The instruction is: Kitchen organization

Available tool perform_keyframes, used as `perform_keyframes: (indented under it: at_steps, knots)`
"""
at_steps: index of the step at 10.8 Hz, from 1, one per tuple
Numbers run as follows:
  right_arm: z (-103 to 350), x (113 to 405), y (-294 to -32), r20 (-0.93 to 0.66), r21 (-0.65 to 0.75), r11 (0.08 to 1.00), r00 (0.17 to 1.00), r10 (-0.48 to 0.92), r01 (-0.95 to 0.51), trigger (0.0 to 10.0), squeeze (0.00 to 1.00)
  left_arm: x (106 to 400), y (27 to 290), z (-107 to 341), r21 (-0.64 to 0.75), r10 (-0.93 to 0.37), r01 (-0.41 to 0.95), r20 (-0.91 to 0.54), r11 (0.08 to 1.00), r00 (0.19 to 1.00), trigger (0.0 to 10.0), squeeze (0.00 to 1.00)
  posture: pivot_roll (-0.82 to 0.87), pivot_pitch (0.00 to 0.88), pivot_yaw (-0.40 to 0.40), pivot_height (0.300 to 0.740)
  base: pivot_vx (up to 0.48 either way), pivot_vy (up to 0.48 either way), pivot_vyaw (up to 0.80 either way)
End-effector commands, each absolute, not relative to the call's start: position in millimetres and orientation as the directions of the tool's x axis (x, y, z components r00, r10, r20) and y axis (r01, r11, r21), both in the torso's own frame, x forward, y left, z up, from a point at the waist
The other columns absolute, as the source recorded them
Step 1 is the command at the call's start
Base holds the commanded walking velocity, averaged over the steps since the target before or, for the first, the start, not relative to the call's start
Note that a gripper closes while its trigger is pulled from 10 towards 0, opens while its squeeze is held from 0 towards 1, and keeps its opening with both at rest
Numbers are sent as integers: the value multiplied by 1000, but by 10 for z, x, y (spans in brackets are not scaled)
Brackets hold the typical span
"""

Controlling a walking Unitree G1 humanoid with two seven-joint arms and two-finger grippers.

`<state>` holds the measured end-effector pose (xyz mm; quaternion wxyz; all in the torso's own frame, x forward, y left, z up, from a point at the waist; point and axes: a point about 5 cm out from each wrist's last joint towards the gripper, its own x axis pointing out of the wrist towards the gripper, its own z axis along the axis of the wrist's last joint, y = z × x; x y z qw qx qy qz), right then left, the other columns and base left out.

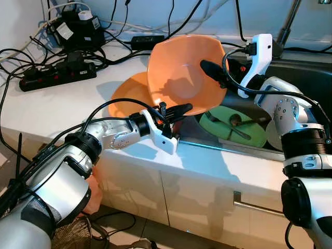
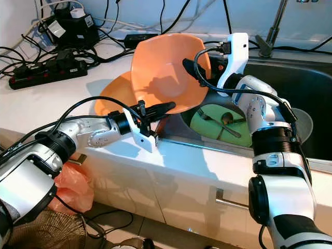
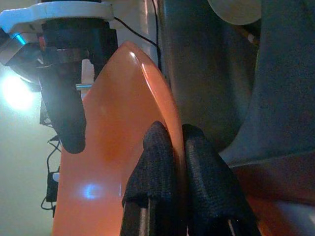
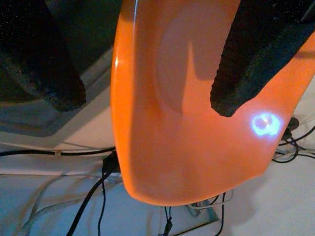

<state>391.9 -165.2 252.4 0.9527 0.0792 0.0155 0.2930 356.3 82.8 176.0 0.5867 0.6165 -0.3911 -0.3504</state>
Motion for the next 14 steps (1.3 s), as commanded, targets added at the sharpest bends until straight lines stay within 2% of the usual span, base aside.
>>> perform_keyframes:
  at_steps: [1,7,12,14]
  knots:
    - [2538,3949,-1601,-2,140,808,816,578,-572,0,0,3579,779,1894,992,-908,-123,69,19,414,0,0,85,61,111,740,0,0,0]
    - [2485,4019,-1654,-172,164,809,792,586,-564,0,0,3567,761,1875,991,-915,-133,62,10,398,0,0,82,68,111,740,0,0,0]
    - [2502,4055,-1717,-211,142,825,798,564,-546,0,0,3565,765,1859,991,-916,-135,57,4,396,0,0,80,68,114,740,0,0,0]
    - [2467,4052,-1750,-241,184,830,795,557,-526,0,0,3567,769,1845,992,-915,-129,45,-7,401,0,0,79,64,113,740,0,0,0]
